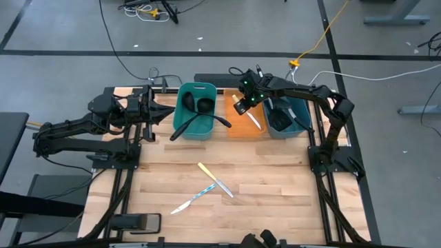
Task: Pick & Place Kitchen Items
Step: Put the right yellow table knife into the orange bin
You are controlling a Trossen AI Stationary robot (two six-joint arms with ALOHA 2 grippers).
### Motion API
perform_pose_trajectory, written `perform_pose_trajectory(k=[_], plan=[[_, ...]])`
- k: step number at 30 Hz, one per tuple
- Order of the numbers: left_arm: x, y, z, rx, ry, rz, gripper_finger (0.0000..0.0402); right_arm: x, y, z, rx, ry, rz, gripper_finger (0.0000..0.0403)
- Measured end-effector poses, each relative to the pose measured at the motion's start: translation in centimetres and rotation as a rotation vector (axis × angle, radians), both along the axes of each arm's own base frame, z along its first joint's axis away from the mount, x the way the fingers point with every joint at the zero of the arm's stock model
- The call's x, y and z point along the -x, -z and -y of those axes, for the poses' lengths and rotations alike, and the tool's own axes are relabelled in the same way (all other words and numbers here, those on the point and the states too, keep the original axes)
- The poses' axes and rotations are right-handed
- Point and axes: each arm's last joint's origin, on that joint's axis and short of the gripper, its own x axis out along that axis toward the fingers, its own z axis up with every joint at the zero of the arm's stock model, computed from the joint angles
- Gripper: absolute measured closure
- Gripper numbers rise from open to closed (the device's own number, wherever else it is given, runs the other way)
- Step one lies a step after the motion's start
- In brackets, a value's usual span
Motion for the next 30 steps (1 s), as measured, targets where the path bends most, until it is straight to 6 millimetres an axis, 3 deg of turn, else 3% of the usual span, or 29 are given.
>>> perform_pose_trajectory(k=[8, 30], plan=[[0.00, 0.00, 0.00, 0.000, 0.000, 0.000, 0.0386, -0.32, 1.03, 0.22, -0.012, 0.001, -0.017, 0.0342], [0.00, 0.00, 0.00, 0.000, 0.000, 0.000, 0.0386, -0.50, 0.92, 0.40, 0.018, 0.008, -0.003, 0.0333]])
